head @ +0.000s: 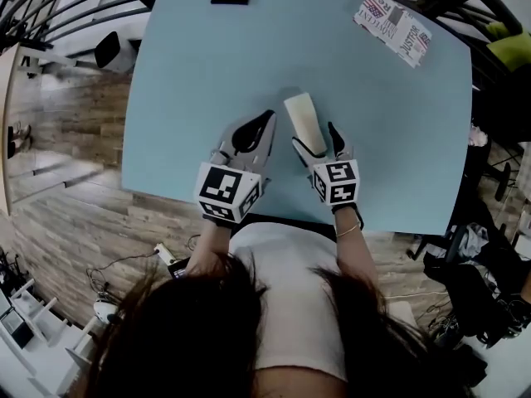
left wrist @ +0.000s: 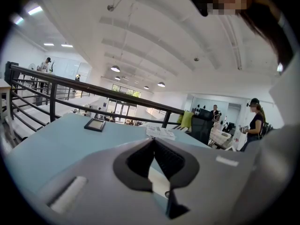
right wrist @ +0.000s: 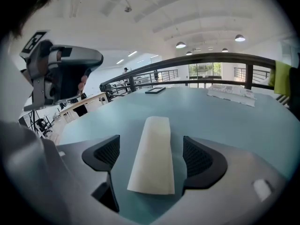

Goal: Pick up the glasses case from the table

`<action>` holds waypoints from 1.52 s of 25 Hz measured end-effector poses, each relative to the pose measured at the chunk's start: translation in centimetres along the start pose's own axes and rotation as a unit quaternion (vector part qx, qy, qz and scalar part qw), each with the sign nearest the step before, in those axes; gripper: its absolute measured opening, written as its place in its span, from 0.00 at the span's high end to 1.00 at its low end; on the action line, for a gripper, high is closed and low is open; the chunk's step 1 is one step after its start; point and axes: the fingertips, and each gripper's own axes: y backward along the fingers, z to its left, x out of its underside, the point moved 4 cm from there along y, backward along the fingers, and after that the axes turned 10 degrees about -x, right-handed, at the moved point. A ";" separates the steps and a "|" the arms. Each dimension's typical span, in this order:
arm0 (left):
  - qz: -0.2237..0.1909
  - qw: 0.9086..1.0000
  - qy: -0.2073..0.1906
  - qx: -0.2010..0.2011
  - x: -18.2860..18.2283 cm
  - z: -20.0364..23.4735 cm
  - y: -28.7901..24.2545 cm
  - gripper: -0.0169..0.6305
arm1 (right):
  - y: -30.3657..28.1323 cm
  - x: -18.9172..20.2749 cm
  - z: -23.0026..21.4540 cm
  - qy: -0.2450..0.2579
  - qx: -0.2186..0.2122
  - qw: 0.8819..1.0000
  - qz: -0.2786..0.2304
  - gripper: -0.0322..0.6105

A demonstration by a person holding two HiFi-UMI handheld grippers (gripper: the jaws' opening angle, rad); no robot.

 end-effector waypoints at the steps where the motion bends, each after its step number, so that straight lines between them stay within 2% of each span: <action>1: 0.001 1.000 0.000 0.000 0.1 0.0 -0.1 0.88 | -0.3 0.6 -0.1 0.000 0.001 1.000 0.006 0.33; 7: 0.009 1.000 0.002 -0.001 0.8 0.1 -0.6 0.88 | -1.2 2.7 -0.6 0.011 0.007 1.000 0.028 0.33; 15: 0.019 1.000 0.004 0.002 2.0 -0.3 -0.7 0.88 | -1.5 3.1 -0.4 0.040 0.014 0.998 0.038 0.33; 20: 0.022 1.000 0.005 0.003 2.2 -0.5 -0.9 0.88 | -2.0 3.7 -0.3 0.059 0.018 0.996 0.068 0.33; 27: 0.018 1.000 0.006 0.003 2.2 -0.7 -0.7 0.88 | -2.2 3.8 -0.5 0.051 0.012 0.994 0.093 0.33; 38: 0.013 1.000 0.010 -0.003 2.1 -0.5 -0.5 0.88 | -2.3 3.8 -0.8 0.052 0.012 0.994 0.097 0.34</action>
